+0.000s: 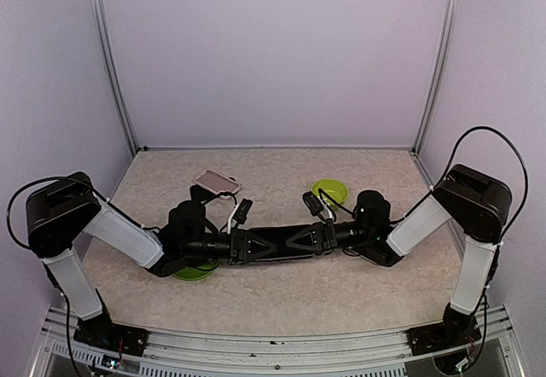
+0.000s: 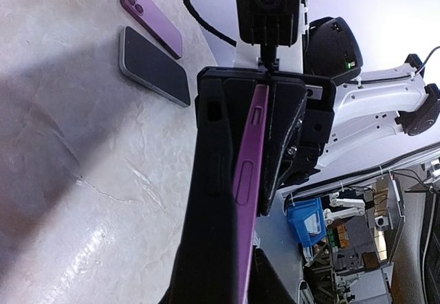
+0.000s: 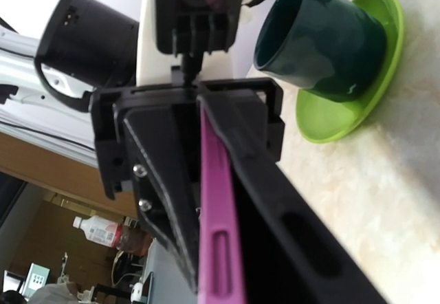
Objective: Put the phone into the phone case
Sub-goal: Pass from the right arm to the left
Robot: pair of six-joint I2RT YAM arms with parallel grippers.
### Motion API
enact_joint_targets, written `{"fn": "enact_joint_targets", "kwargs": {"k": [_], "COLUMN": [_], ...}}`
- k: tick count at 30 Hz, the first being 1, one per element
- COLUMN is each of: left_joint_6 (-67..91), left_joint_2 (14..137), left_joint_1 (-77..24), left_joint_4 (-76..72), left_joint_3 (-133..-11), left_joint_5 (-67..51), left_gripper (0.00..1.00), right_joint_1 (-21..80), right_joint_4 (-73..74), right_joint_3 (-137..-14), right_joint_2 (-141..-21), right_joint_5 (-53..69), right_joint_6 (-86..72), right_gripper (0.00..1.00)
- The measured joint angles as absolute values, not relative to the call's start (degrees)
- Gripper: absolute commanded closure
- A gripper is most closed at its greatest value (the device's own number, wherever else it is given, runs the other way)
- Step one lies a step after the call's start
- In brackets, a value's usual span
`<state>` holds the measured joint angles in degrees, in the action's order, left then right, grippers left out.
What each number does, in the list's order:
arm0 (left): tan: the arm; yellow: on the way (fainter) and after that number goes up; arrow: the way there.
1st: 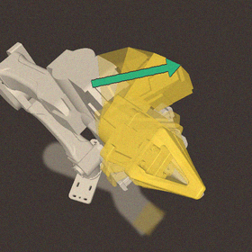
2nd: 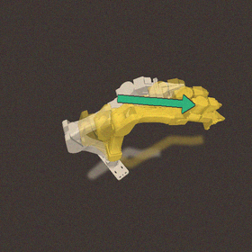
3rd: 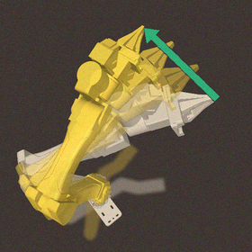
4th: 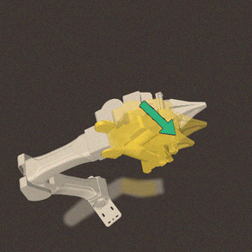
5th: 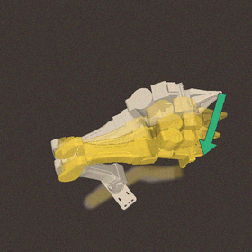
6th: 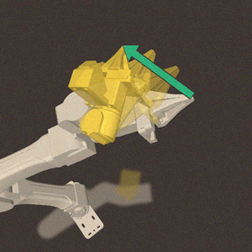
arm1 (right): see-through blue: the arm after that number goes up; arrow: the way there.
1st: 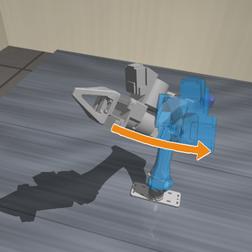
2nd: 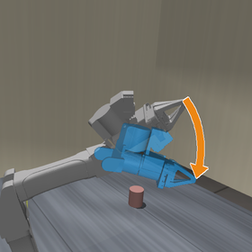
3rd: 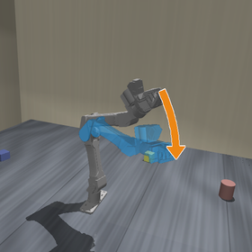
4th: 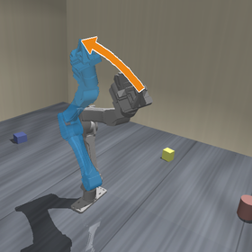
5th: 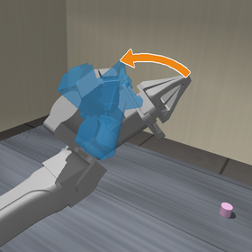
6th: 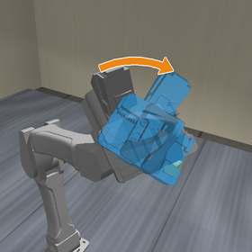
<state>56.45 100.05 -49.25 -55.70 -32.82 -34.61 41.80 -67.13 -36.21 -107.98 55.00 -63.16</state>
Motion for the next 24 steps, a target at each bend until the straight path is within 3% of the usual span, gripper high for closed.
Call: {"fn": "enact_joint_targets", "kwargs": {"k": [4,13,24], "left_joint_6": [56.6,56.8,55.7], "left_joint_2": [100.1,100.1,98.7], "left_joint_1": [-49.3,-50.0,-50.4], "left_joint_4": [-56.0,-56.0,-56.2], "left_joint_3": [-32.8,-32.7,-32.7], "left_joint_5": [-34.9,-35.2,-35.8], "left_gripper": [1.0,1.0,1.0], "right_joint_1": [41.8,42.3,42.0], "right_joint_4": [-67.1,-58.9,-42.3], "right_joint_3": [-36.2,-37.0,-38.9], "right_joint_2": [-107.9,-105.5,-97.1], "right_joint_5": [55.2,55.3,55.5], "right_joint_6": [-62.8,-59.8,-50.5], "right_gripper": [0.85,0.63,0.56]}}
